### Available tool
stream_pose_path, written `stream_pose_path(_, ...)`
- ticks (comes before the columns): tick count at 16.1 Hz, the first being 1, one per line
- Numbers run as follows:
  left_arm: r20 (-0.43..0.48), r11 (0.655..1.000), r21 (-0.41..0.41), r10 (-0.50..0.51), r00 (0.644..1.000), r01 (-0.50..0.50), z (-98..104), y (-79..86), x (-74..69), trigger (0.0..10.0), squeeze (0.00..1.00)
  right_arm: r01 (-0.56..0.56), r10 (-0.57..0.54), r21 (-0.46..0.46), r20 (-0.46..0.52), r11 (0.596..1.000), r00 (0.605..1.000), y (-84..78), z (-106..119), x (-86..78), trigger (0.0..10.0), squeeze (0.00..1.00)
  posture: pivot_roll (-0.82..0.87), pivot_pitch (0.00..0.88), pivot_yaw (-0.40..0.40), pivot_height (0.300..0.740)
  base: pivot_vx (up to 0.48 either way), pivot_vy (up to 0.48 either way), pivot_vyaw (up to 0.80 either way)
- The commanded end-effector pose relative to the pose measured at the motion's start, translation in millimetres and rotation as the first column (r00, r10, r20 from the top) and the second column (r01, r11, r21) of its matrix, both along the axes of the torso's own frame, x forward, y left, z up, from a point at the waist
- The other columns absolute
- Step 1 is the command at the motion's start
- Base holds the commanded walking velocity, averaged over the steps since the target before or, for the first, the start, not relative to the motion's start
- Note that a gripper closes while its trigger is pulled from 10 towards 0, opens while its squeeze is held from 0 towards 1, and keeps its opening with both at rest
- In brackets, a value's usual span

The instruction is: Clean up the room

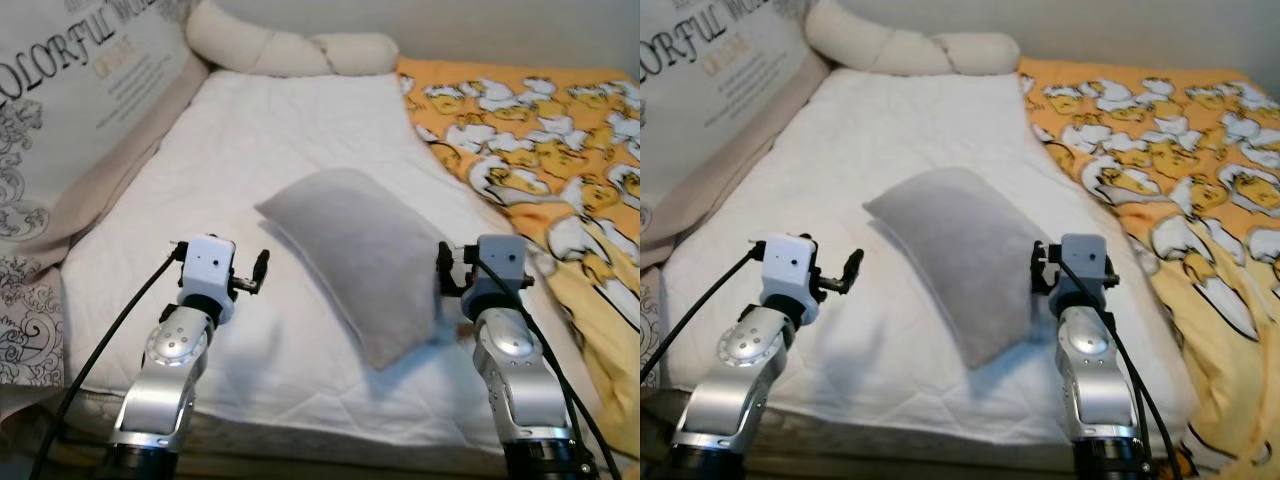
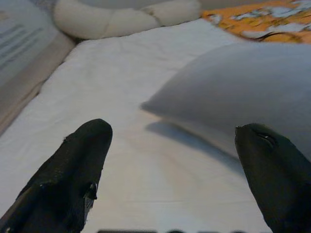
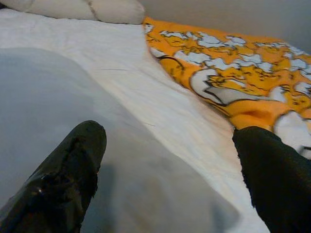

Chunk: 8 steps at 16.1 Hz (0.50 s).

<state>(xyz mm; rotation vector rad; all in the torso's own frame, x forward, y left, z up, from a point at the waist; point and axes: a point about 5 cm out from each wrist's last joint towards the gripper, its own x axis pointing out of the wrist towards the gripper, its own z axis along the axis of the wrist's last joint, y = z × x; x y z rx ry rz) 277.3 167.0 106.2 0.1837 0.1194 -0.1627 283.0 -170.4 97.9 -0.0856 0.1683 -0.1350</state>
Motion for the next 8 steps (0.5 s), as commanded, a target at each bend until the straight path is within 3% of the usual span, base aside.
stream_pose_path(1,0.008,1.000,0.004,0.011,1.000,-0.011,2.8,4.8,1.2,10.0,0.00,-0.020,0.020,0.004,0.013,1.000,1.000,6.7,2.6,2.0,10.0,0.00,0.07,0.000,0.004,0.740,0.277,0.000,0.00)
stream_pose_path(8,0.003,1.000,0.004,0.009,1.000,-0.009,2.1,4.4,0.1,10.0,0.00,-0.016,0.016,0.003,0.012,1.000,1.000,5.8,2.3,1.6,10.0,0.00,0.07,0.000,0.005,0.740,0.275,0.000,0.00)
